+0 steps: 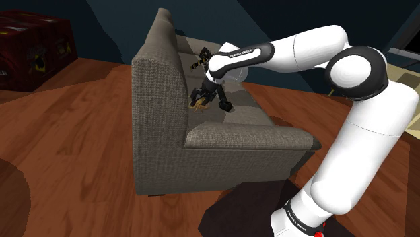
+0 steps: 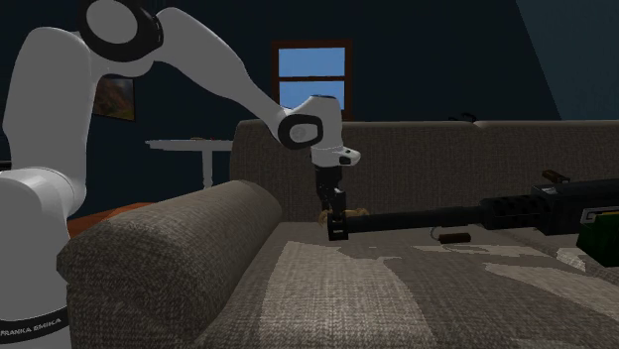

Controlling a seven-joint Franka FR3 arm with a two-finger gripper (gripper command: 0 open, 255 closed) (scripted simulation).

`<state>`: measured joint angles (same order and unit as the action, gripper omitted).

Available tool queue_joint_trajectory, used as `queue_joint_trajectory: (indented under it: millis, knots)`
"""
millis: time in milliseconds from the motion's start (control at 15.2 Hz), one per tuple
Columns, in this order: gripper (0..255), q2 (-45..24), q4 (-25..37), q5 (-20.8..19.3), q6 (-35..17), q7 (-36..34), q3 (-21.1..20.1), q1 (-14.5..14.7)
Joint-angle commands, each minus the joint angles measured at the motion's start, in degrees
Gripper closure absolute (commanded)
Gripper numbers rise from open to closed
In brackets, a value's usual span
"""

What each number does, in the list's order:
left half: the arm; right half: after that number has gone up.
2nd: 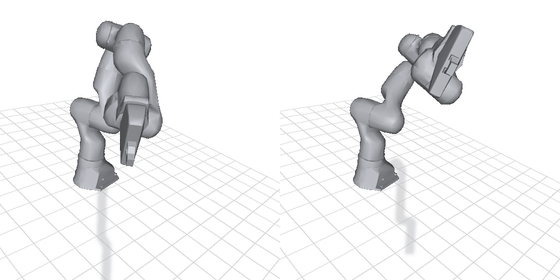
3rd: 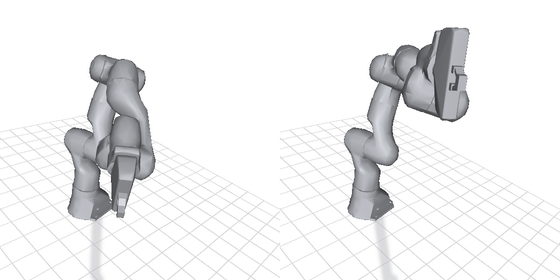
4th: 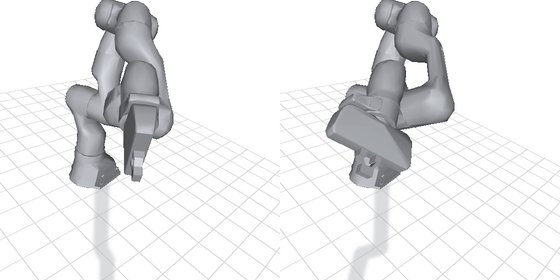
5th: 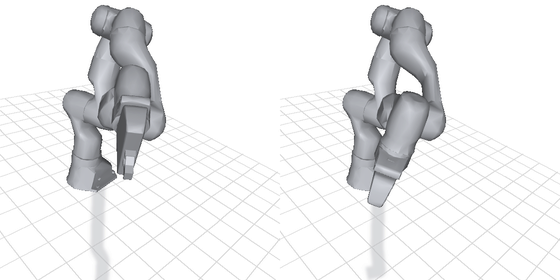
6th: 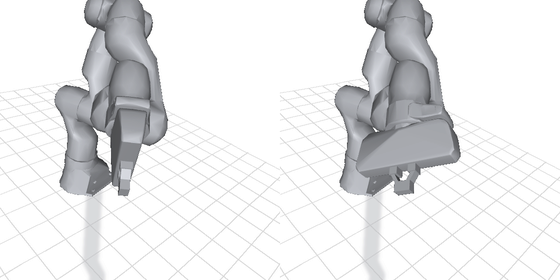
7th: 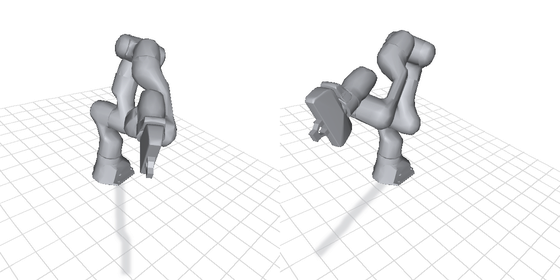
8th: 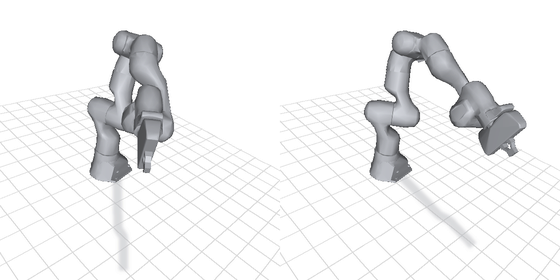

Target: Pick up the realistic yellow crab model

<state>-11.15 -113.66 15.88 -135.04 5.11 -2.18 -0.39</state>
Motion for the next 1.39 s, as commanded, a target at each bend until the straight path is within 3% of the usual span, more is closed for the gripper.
queue_joint_trajectory:
  millis: [0,528,1320]
  knots:
    - [255,-0.07,-0.13,0.04,-0.14,0.06,-0.03,0.01]
    - [255,-0.11,-0.09,0.03,-0.13,0.04,-0.03,0.02]
    - [255,3.51,4.65,-1.54,8.05,-2.27,0.34,-0.05]
